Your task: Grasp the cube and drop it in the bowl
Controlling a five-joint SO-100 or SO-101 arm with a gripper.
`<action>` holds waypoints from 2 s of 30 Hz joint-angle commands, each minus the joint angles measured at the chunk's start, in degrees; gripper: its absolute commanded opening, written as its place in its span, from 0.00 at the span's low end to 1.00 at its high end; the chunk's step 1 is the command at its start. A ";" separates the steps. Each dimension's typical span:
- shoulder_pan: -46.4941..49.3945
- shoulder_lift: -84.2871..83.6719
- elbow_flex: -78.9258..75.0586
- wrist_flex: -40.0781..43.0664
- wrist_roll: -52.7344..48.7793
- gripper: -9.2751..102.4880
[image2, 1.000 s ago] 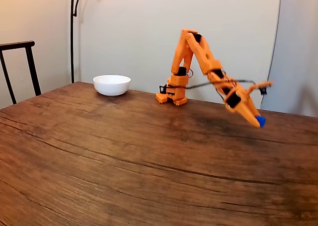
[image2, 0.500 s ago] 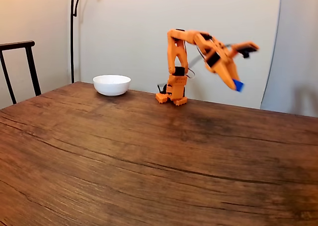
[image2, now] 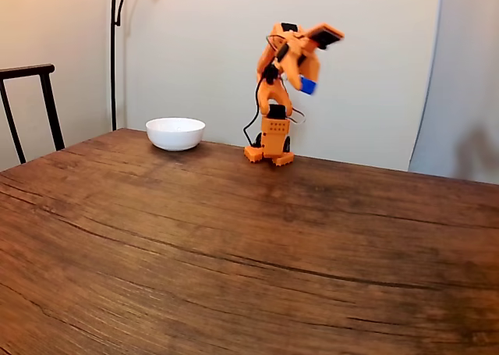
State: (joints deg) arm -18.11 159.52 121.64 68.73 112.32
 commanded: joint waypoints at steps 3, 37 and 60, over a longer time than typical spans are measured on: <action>5.89 12.39 -2.11 11.16 0.62 0.10; 83.32 28.04 -1.58 27.42 1.58 0.09; 107.31 -16.52 -13.54 17.49 3.60 0.09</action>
State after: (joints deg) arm 87.10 145.02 109.34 87.01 114.08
